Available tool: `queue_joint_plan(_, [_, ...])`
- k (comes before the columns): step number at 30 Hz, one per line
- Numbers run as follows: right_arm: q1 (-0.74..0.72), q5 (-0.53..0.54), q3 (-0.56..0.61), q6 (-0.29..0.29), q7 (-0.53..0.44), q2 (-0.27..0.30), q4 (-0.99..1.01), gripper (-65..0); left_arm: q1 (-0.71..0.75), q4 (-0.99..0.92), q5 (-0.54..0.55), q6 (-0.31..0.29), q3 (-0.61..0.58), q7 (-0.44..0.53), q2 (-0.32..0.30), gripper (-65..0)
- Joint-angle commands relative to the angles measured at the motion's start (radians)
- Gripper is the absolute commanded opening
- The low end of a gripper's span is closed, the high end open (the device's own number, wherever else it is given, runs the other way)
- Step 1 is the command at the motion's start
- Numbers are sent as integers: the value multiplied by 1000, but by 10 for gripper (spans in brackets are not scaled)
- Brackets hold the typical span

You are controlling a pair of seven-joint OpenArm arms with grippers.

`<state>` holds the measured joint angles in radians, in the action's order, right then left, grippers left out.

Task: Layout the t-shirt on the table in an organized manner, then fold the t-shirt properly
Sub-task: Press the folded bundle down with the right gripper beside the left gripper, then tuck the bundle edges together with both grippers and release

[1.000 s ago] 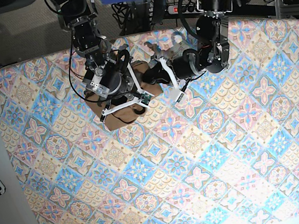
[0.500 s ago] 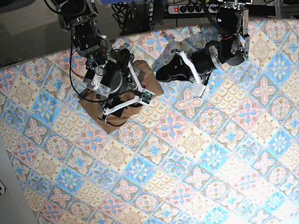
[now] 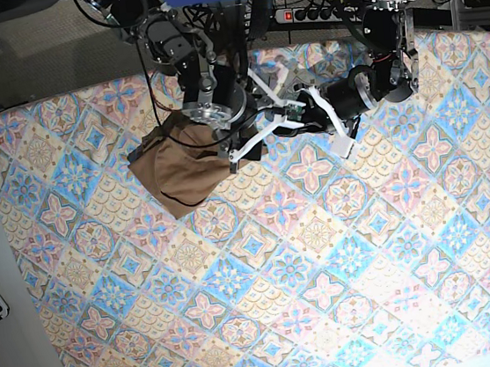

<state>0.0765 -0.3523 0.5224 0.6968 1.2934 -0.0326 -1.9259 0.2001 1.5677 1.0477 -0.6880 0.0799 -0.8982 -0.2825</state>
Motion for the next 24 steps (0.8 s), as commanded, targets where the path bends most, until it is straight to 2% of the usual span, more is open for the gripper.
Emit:
queue_joint_plan(1, [-20,-4,-14,1,-11,-8,-33,-279,-8,15,24,-10,4,17,-5,-650])
queue_joint_plan(3, [-31,-4,-52,1,-33,-8,-40,-366,-8,15,16,-10,4,17,-5,-650])
queue_joint_plan(7, [-28,-3,-137,1,-125,-10,-50,-647,-11,17,16,-10,1,17,-5,-650])
queue_joint_plan(12, [3,0,-192,1,-231,-23,-50,-650,-14,17,-14,-10,1,15,-5,-650])
queue_joint_plan(16, [65,5,-261,1,-378,-48,-47,-650,-14,18,-50,-10,-1,15,-5,-650])
queue_joint_plan(20, [121,28,-399,1,-544,-63,-42,-650,-24,24,-50,-10,-33,18,-4,-650])
queue_joint_plan(24, [134,157,-578,1,-604,-62,-42,-650,-64,106,-126,-10,-101,20,-5,-650])
